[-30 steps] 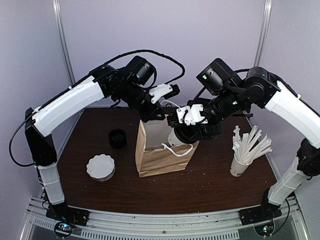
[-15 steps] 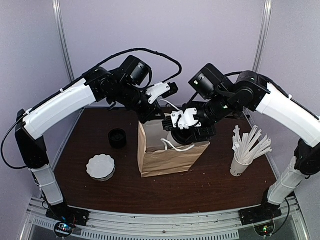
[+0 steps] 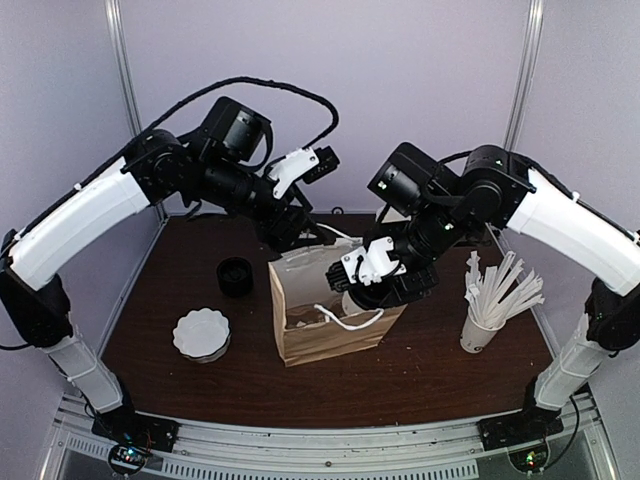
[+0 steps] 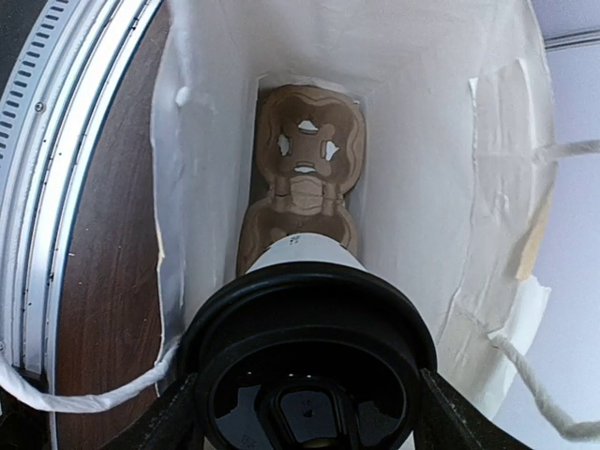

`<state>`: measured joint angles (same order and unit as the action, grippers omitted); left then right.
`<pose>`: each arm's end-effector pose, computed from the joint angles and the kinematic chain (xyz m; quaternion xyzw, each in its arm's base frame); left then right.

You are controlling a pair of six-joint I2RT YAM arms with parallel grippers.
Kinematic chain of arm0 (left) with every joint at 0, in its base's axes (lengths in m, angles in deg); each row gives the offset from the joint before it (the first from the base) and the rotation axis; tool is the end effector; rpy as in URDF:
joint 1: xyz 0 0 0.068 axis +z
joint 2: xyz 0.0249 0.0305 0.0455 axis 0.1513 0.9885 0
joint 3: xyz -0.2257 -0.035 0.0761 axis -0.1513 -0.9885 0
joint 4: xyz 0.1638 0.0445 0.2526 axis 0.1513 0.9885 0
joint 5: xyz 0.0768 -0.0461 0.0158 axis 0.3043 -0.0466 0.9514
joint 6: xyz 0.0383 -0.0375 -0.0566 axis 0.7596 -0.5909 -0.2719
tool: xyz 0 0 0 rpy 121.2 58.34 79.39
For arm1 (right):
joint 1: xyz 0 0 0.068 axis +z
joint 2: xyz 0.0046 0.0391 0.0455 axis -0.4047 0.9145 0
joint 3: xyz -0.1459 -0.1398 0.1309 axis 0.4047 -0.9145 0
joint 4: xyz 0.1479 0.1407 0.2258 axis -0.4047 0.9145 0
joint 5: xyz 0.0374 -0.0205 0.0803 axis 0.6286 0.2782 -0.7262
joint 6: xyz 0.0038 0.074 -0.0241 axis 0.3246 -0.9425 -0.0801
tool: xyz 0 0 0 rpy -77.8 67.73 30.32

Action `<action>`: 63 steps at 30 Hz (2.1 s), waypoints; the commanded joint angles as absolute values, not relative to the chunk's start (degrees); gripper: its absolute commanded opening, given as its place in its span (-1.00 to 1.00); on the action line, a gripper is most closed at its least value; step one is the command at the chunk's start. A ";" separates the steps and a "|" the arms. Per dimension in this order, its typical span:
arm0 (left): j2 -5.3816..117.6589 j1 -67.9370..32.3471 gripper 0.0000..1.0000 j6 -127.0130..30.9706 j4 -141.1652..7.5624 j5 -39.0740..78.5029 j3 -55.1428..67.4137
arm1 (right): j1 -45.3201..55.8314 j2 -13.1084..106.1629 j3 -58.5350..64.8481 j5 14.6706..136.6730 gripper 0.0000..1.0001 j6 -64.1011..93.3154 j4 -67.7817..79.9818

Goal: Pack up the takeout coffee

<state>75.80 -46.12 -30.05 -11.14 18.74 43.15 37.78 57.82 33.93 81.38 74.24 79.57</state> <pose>0.2305 -0.3456 0.3836 0.4885 0.7582 -0.2410 0.3583 0.1722 0.3241 0.3509 -0.8146 0.5190 0.0361 0.2565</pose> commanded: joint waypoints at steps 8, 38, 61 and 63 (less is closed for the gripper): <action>69.13 -39.93 0.76 -33.70 -22.53 23.98 35.22 | 43.80 54.85 28.79 81.84 0.10 75.40 85.49; 84.50 -32.25 0.63 -41.27 -35.74 -3.68 23.74 | 47.97 53.27 16.64 99.08 0.07 79.73 66.79; 83.48 -32.25 0.61 -40.95 -35.61 -5.22 23.09 | 48.50 53.16 8.74 102.87 0.06 83.46 56.04; 83.61 -32.25 0.61 -41.01 -35.61 -5.32 23.09 | 48.46 53.06 9.86 102.18 0.06 83.39 56.75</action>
